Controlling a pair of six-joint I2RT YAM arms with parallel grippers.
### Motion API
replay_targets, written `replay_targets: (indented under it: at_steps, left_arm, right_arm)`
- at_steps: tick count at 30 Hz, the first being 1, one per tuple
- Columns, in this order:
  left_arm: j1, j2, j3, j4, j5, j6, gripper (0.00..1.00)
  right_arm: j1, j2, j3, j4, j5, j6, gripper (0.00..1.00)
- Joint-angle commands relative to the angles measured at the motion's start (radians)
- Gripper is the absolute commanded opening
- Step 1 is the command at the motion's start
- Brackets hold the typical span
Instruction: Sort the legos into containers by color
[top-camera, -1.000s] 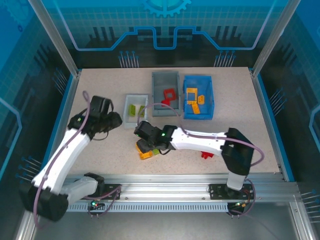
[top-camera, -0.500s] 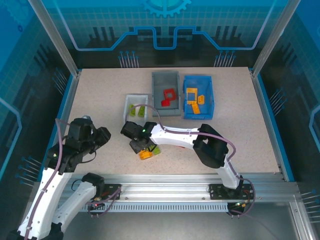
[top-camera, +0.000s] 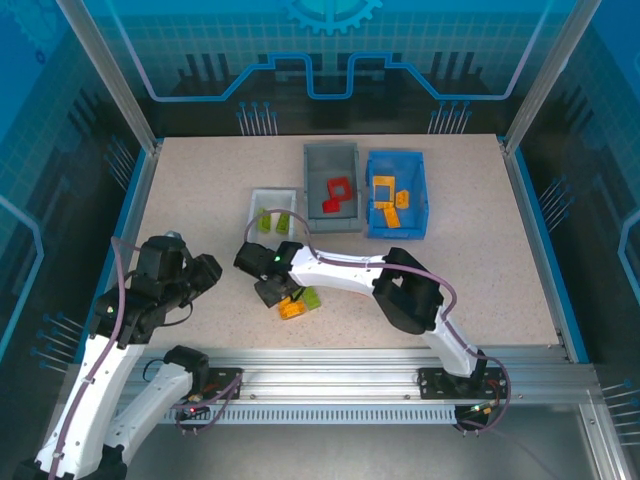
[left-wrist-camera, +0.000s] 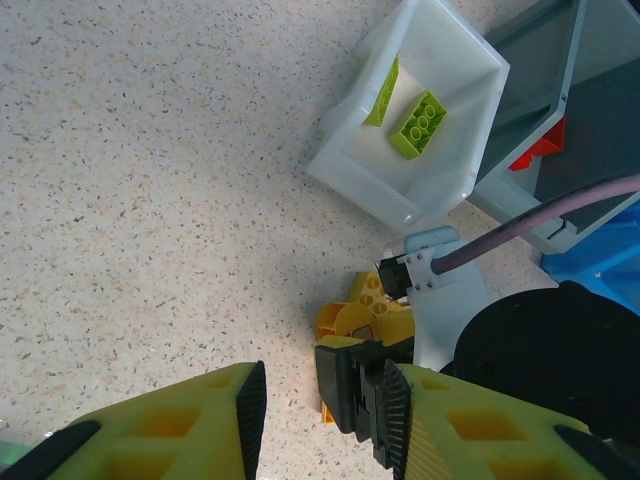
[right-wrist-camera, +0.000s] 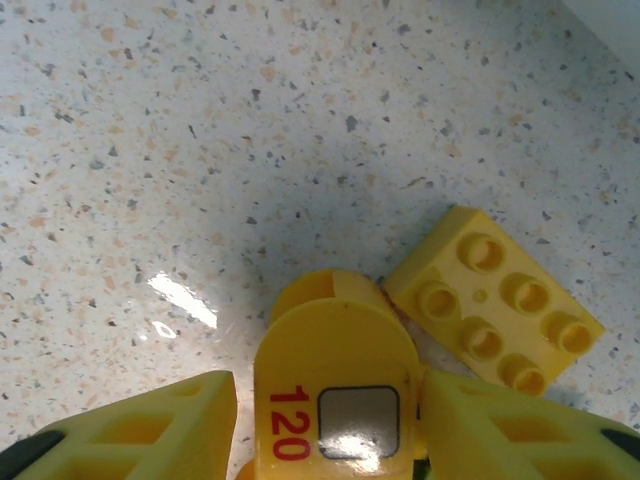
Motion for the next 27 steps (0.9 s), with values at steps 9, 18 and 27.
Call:
replay_targets:
  at_steps: [9,18,27]
  left_arm:
    - [0.007,0.001,0.032,-0.027,0.018,-0.015,0.39]
    - [0.007,-0.01,0.046,-0.026,0.017,-0.017,0.39]
    - [0.007,-0.038,0.066,-0.066,0.011,-0.016,0.4]
  right_arm:
    - [0.05,0.066,0.081,-0.059,-0.001,0.0,0.5]
    - [0.083,-0.036,0.072,-0.043,0.106,-0.028,0.51]
    - [0.081,-0.052,0.046,-0.065,0.11,0.011,0.59]
